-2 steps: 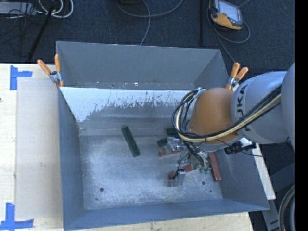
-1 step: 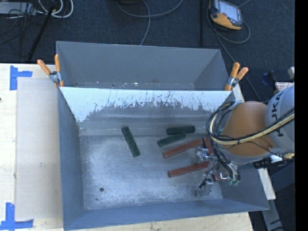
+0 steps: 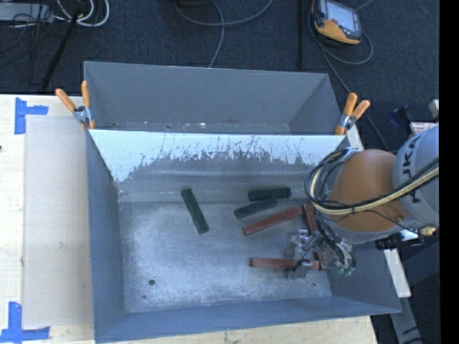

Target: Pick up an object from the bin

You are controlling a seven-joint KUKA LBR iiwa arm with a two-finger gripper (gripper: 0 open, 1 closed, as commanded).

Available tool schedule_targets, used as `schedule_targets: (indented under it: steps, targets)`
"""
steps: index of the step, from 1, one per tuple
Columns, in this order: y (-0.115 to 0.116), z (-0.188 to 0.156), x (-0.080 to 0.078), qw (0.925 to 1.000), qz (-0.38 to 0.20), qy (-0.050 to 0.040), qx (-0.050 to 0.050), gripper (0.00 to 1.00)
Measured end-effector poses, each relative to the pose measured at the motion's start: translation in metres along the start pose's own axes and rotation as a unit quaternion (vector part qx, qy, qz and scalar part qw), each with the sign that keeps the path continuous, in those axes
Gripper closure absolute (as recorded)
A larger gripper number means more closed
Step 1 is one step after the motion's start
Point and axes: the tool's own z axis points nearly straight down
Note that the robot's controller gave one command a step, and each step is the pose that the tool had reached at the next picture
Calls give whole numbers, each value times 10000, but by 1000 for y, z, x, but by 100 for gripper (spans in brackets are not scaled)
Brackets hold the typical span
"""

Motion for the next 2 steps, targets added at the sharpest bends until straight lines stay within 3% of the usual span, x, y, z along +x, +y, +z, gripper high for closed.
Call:
schedule_targets:
  steps: [1, 2]
  targets:
    - [61, -7, 24, 9883, -1526, 9, -6, 100]
    - [53, -188, 14, 9854, -1701, -57, 11, 100]
